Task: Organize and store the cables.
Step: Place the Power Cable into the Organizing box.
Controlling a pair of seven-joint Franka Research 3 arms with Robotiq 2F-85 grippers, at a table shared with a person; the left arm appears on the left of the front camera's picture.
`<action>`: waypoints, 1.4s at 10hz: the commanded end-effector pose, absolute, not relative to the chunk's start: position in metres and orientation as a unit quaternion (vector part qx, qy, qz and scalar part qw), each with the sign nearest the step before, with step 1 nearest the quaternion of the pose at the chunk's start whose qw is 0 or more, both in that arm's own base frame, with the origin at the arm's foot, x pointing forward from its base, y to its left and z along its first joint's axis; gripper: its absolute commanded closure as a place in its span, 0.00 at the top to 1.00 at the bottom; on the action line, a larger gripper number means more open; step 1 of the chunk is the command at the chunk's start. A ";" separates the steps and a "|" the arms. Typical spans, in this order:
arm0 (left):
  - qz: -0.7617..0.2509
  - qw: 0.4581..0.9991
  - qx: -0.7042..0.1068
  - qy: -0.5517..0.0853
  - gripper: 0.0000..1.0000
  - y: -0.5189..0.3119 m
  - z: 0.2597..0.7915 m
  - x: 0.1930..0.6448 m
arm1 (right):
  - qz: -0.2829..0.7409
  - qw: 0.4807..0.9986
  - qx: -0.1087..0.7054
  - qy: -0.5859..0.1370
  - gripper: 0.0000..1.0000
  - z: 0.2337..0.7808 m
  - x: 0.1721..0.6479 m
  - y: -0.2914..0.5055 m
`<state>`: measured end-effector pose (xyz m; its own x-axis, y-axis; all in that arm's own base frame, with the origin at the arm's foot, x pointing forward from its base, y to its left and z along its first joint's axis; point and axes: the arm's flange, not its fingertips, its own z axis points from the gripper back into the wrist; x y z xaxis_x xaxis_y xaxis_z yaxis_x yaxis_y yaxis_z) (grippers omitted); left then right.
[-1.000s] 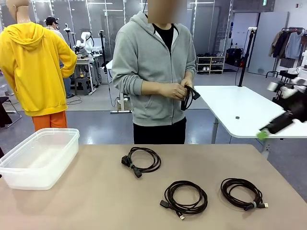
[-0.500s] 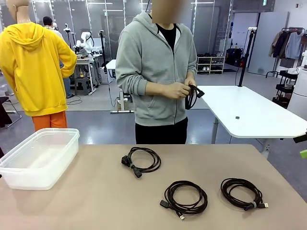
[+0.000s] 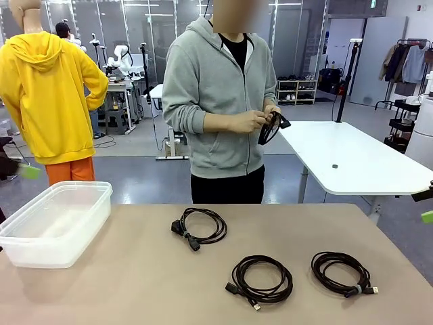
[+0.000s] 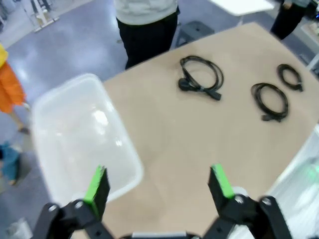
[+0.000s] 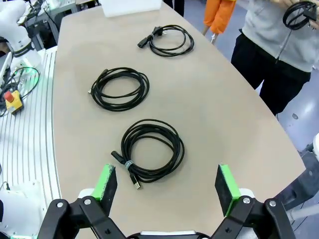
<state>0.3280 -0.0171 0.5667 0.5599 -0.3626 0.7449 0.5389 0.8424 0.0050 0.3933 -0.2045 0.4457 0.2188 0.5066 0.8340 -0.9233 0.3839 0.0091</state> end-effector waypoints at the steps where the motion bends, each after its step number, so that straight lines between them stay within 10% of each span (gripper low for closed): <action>1: -0.235 0.892 -0.092 -0.375 1.00 -0.072 0.557 0.349 | 0.482 0.744 0.268 -0.378 1.00 0.451 0.390 -0.203; 8: -0.324 0.874 -0.020 -0.361 1.00 -0.271 0.465 0.419 | 0.482 0.744 0.268 -0.378 1.00 0.451 0.390 -0.203; 14: -0.334 0.877 -0.035 -0.344 1.00 -0.271 0.450 0.422 | 0.482 0.744 0.268 -0.378 1.00 0.451 0.390 -0.203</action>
